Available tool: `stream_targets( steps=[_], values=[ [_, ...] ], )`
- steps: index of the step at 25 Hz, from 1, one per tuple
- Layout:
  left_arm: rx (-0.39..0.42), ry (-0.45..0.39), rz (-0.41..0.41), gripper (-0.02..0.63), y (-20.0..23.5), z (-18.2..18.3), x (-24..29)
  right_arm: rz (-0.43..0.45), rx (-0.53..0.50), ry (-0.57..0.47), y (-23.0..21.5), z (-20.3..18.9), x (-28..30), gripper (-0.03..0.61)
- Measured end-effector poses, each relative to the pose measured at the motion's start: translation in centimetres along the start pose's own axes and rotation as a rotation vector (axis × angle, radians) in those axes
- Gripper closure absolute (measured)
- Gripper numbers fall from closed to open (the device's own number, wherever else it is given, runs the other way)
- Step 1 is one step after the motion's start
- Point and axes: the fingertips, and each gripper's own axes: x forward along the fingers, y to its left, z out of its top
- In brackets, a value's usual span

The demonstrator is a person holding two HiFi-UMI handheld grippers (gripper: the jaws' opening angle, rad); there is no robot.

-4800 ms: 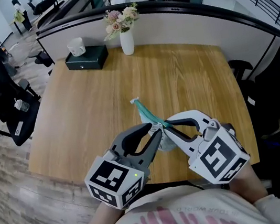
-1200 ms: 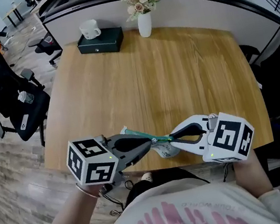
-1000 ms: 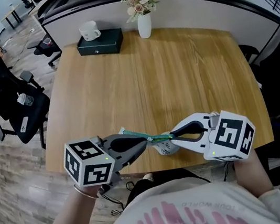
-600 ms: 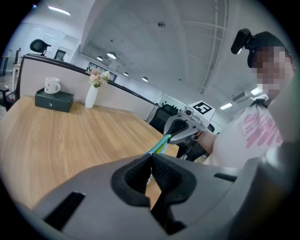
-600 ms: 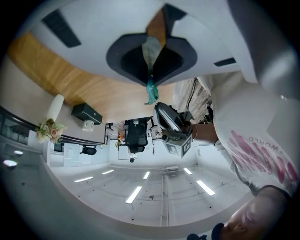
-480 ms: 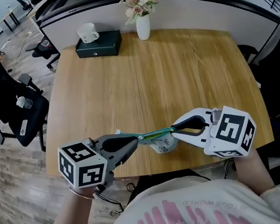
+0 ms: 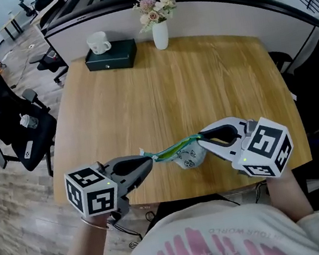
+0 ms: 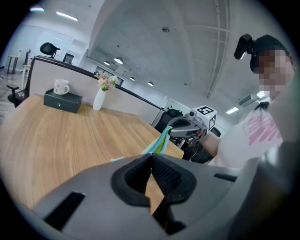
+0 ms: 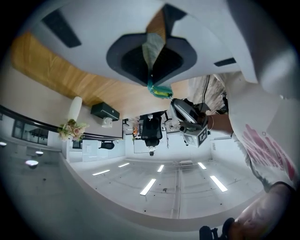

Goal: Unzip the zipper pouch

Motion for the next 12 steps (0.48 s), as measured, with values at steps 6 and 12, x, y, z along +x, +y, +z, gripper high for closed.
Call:
stream_targets(
  steps=[6,12],
  values=[
    [0.004,-0.007,-0.007,0.607,-0.7,0.1,0.3,-0.078,0.029,-0.038,-1.1,0.2,-1.3,0.546],
    [0.016,-0.005,-0.017,0.607,-1.2,0.3,0.5,-0.145,0.056,-0.074,-1.9,0.6,-2.2,0.546]
  ],
)
